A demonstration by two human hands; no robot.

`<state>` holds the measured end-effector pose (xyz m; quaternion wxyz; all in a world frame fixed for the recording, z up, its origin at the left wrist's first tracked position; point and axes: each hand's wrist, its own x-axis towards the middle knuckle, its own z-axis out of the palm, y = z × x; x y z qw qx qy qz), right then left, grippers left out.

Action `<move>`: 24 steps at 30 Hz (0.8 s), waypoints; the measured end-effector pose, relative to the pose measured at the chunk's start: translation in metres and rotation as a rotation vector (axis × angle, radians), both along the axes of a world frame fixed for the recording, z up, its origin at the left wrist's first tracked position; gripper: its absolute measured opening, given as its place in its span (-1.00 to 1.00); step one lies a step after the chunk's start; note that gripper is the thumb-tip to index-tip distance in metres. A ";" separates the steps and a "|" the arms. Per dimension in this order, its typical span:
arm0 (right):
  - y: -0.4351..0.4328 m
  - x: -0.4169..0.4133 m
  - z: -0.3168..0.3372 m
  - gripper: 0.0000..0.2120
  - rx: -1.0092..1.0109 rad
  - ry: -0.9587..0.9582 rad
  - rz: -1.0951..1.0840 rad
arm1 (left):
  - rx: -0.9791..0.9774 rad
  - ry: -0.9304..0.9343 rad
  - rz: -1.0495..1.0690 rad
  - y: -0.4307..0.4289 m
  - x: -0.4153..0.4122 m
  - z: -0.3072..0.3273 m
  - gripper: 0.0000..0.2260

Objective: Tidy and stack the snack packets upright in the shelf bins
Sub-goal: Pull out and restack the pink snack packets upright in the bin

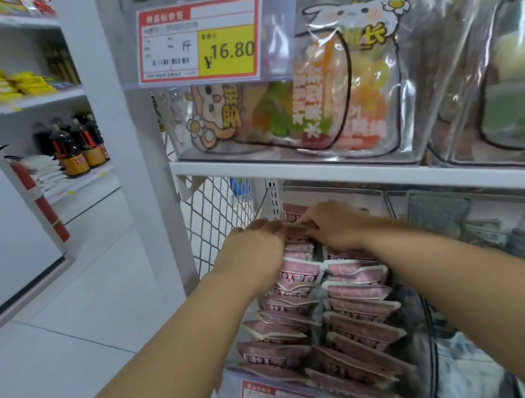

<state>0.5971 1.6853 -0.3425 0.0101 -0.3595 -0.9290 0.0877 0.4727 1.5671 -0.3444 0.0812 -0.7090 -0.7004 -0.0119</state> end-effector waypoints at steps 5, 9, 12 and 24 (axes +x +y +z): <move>-0.003 0.006 -0.004 -0.68 0.011 0.007 0.003 | -0.107 0.005 0.039 0.007 0.002 0.004 -0.51; -0.004 0.013 0.013 -0.60 -0.063 0.051 0.041 | -0.084 0.052 0.025 0.008 0.003 0.004 -0.55; 0.003 0.005 0.017 -0.64 -0.139 0.240 -0.044 | -0.107 0.112 0.021 0.007 0.003 0.004 -0.55; 0.018 -0.019 0.010 -0.85 -0.013 0.155 -0.108 | -0.121 0.125 -0.006 0.012 0.002 0.003 -0.51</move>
